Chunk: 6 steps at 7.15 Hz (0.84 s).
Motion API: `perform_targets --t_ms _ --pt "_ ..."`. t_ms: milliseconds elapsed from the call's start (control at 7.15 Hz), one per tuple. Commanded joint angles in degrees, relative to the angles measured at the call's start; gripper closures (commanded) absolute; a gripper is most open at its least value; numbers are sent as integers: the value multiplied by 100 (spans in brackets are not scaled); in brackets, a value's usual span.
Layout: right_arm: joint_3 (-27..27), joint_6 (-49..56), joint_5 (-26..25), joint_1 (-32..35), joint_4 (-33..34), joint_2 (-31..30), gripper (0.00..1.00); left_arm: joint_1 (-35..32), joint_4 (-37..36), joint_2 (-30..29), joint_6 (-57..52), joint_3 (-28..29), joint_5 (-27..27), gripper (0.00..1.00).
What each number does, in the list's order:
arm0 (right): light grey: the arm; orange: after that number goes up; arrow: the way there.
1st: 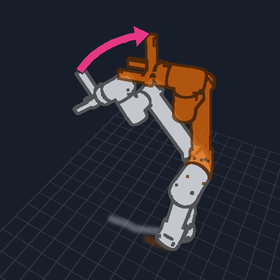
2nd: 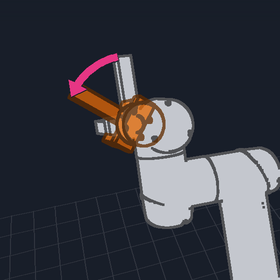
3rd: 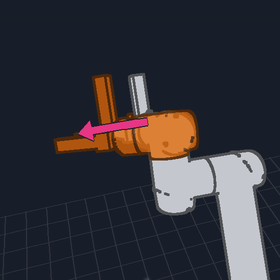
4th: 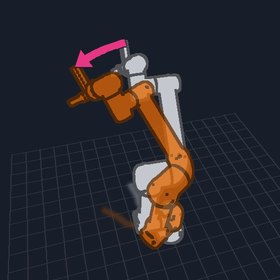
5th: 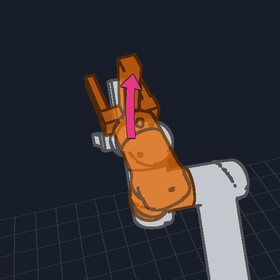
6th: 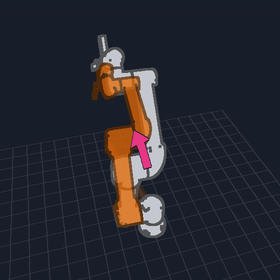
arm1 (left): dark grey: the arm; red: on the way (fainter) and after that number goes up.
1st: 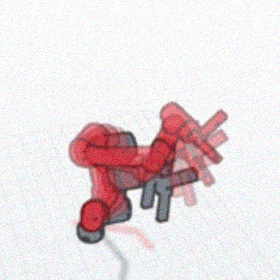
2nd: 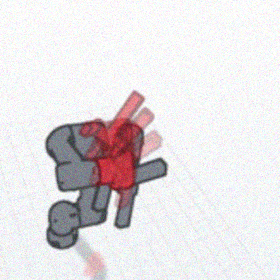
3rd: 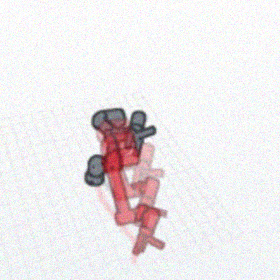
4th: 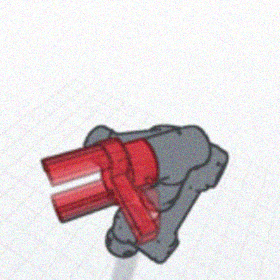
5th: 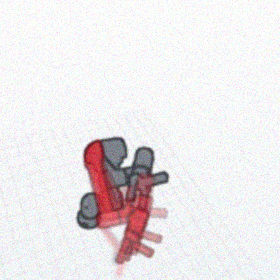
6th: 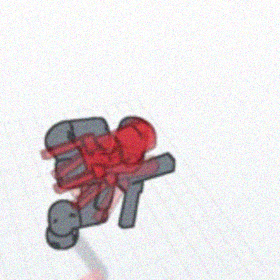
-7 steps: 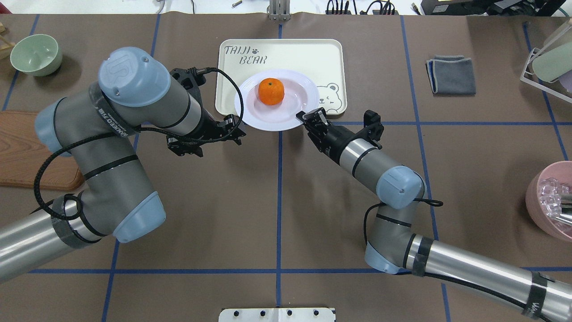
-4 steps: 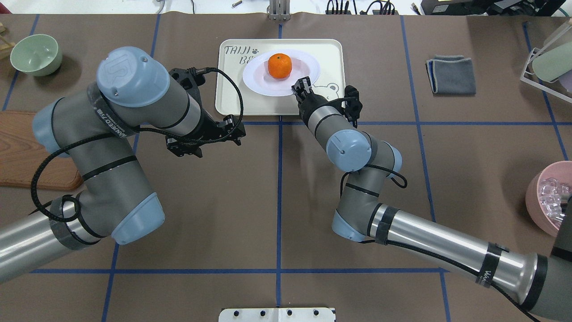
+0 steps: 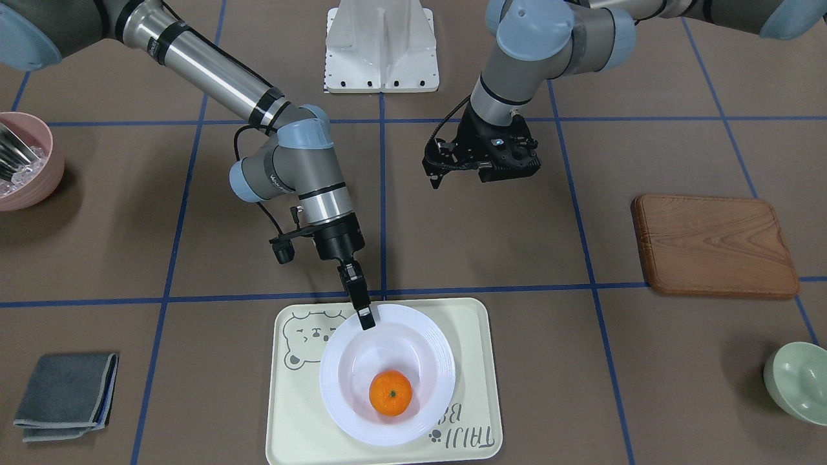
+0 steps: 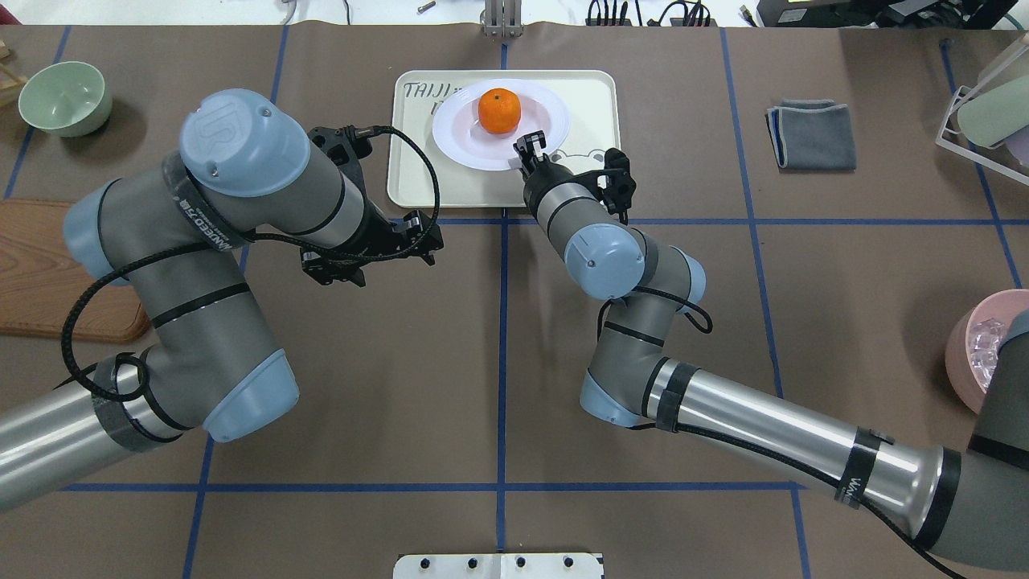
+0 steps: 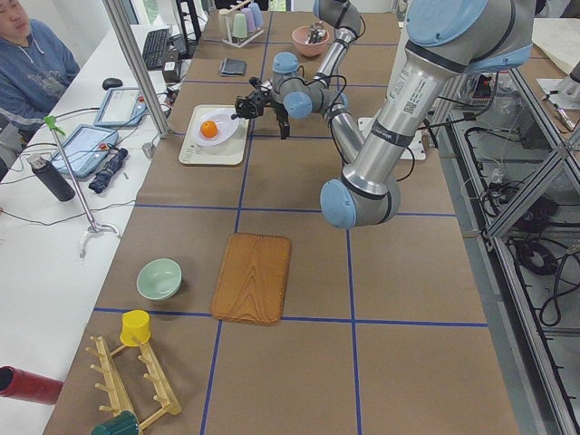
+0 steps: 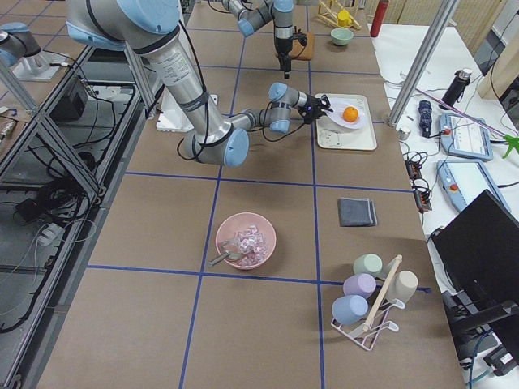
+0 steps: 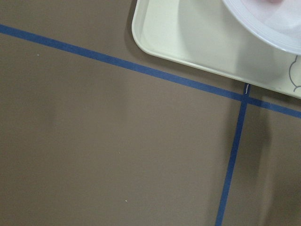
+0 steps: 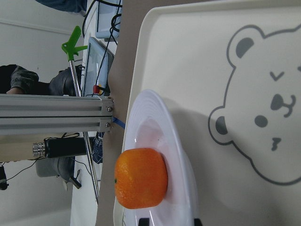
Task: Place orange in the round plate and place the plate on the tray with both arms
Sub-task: 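Open both grippers and release the plate on the tray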
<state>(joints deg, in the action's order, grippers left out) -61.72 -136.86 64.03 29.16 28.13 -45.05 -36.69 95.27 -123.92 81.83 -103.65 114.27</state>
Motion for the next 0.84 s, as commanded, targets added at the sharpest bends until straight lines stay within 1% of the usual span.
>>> perform_targets --t_ms 0,280,420,559,699 --pt "-958 420 161 -24 -9 -702 0 -31 0 -1 -17 -15 -1 2" --pt "-1831 1289 1089 106 -70 -1512 0 -128 0 218 -454 -50 8 2" --pt "-2235 1729 1772 412 -62 -1907 0 -215 0 454 -701 -128 16 2" --pt "-2552 2186 2815 946 -27 -2355 0 -303 17 874 -1121 -373 16 2" --pt "-2721 2982 4034 1699 -9 -2751 0 -478 18 1209 -1525 -549 34 2"
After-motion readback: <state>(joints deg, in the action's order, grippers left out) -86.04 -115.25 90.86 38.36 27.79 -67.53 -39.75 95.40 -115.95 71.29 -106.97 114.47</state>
